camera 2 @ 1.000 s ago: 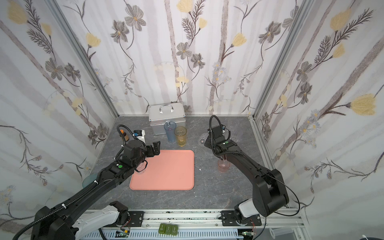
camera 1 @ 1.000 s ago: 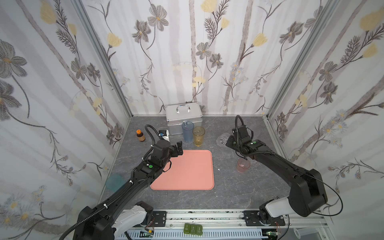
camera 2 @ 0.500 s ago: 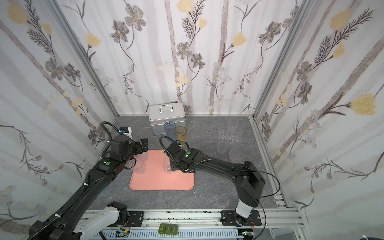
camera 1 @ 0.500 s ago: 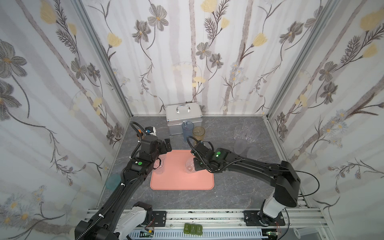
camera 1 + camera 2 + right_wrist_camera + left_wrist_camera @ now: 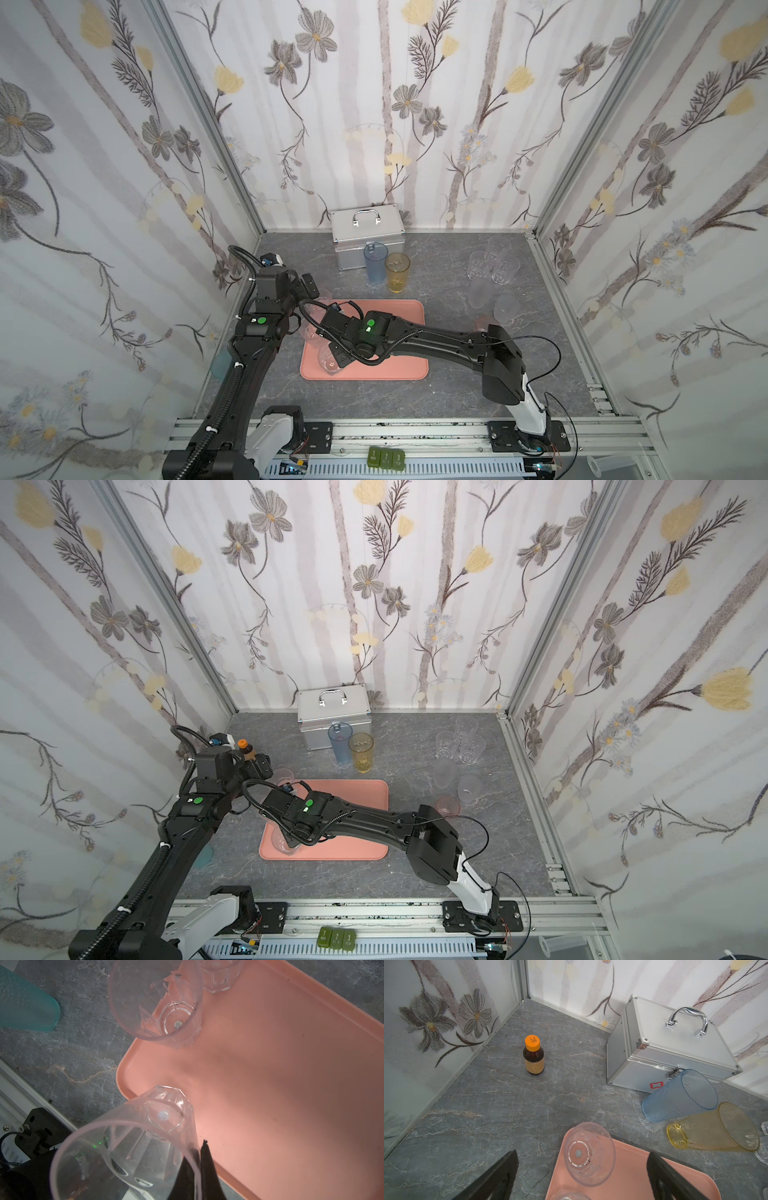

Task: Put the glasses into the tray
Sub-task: 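Carry the third clear cup over the tray and lower it, then open the right gripper and lift it off the cup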

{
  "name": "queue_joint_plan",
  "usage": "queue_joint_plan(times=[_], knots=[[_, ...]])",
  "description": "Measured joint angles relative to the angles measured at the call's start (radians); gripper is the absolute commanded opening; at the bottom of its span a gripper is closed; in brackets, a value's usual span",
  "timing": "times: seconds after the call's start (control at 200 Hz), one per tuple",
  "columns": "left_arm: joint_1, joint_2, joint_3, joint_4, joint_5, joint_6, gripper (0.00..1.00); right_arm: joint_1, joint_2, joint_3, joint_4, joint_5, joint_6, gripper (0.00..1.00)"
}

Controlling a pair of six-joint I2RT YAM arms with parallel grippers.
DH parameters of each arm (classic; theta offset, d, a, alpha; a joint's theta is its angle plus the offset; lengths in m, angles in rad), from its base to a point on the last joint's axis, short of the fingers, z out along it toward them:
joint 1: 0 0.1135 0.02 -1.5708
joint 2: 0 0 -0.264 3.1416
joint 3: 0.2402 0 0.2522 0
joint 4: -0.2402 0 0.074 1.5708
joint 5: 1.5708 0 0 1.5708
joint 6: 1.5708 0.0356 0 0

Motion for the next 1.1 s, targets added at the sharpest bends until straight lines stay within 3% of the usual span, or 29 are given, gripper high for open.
queue_joint_plan(times=[0.37, 0.585, 0.949, 1.104], knots=[[0.017, 0.000, -0.002, -0.004, 0.007, -0.022, 0.99, 0.009, 0.182, 0.219, -0.056, 0.004, 0.000, 0.01], [0.018, 0.006, -0.002, -0.007, 0.003, -0.022, 0.99, 0.008, 0.258, 0.310, -0.041, -0.041, 0.000, 0.14], [0.019, 0.006, -0.001, -0.003, -0.021, -0.021, 0.99, -0.022, 0.254, 0.316, 0.017, -0.138, 0.002, 0.34], [0.018, -0.005, 0.016, -0.016, -0.020, -0.017, 0.99, -0.031, 0.125, 0.178, 0.072, -0.129, 0.000, 0.41]])
